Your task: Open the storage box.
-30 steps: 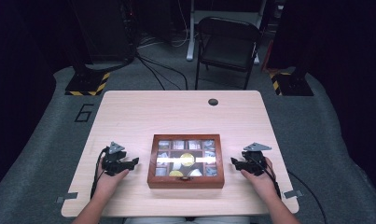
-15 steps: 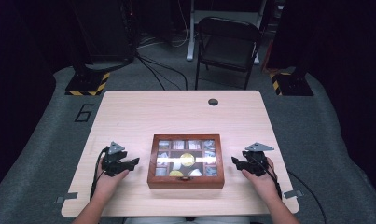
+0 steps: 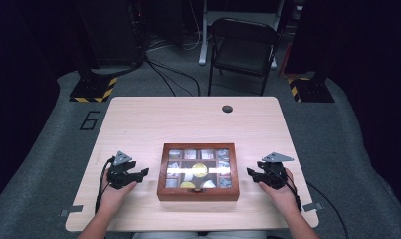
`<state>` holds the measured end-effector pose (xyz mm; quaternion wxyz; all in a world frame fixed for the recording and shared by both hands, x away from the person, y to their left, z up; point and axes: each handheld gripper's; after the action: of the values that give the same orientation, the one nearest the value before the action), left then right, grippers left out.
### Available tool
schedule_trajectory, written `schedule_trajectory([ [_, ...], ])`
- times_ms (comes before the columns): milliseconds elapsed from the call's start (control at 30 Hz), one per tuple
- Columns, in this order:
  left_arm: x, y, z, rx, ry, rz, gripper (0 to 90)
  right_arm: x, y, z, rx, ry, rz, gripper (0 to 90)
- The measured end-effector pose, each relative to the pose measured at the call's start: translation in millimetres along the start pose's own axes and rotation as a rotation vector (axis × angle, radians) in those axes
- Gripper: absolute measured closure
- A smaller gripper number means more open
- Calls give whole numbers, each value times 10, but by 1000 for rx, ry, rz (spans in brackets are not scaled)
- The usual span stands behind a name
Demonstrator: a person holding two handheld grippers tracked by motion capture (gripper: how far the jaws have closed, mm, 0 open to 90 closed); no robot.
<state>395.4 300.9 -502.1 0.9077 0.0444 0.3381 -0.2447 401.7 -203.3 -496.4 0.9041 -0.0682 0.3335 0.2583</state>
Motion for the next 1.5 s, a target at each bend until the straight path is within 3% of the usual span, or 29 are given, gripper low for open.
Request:
schedule_trajectory([
  [333,-74,-105,28,18,-7,-30,363,-146,-58,4,44,-58,35,421],
  [567,-102,-148,41,30,-10,-44,369,-256,-7,37,2,-82,37,406],
  [933,-153,-162,46,13,-16,-56,365,-363,26,46,-40,-120,71,386],
  [1100,-184,-182,60,12,-16,-59,359,-382,67,7,-30,-43,108,363],
  [1367,-245,-223,76,13,-26,-77,354,-445,137,28,-59,-52,130,214],
  [1500,-263,-253,85,16,-31,-86,354,-443,163,40,-69,-49,147,236],
])
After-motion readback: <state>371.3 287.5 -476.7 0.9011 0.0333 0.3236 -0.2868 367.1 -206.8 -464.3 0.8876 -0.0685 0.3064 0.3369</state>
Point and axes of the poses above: each handheld gripper's, and its own axes: x roughly forward along the jaws, z roughly out of its top, y roughly to its left
